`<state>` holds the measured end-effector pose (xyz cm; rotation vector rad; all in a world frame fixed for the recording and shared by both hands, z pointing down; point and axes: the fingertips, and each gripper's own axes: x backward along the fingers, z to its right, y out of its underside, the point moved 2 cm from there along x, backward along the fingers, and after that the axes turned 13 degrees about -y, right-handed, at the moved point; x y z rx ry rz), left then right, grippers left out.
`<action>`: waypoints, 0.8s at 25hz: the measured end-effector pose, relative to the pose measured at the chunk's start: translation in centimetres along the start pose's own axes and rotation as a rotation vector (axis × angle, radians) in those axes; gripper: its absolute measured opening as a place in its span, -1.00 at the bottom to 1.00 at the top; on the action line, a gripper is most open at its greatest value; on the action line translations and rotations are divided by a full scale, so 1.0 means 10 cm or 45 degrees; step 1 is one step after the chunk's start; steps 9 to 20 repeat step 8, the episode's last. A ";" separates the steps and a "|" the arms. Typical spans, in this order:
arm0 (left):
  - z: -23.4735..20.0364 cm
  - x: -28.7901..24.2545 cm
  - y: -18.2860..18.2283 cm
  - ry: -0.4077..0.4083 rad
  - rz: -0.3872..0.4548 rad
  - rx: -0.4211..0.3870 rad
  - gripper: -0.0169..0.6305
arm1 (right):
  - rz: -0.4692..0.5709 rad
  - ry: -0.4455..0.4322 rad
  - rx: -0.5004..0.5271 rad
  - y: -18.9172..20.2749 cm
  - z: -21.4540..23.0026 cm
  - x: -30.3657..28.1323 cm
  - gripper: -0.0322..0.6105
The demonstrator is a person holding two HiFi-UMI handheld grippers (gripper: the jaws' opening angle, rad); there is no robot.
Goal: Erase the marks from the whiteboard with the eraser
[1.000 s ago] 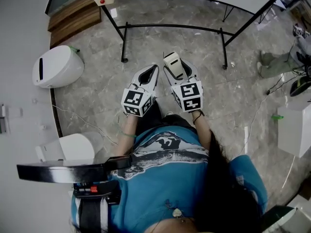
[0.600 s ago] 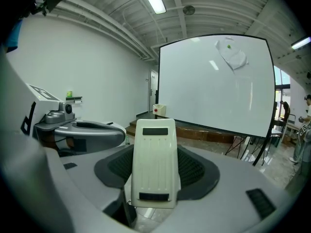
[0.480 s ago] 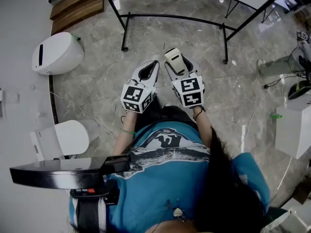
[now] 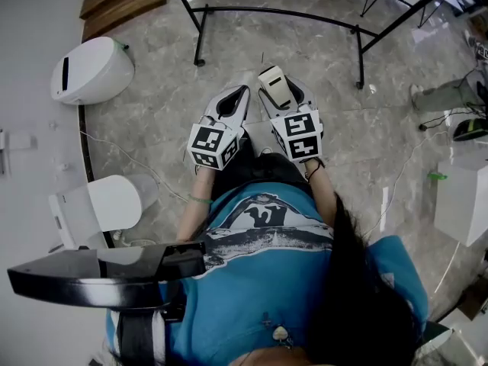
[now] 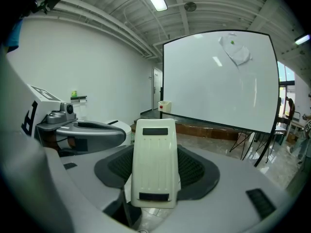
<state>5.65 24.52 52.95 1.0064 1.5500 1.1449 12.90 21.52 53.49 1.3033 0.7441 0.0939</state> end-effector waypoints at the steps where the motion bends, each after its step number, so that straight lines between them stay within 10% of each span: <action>1: 0.00 0.01 0.01 -0.002 -0.004 0.002 -0.93 | -0.001 -0.002 -0.003 0.01 0.00 0.00 -0.08; 20: -0.04 0.02 0.07 -0.003 -0.018 0.020 -0.93 | -0.008 -0.021 -0.007 0.04 -0.05 -0.08 -0.08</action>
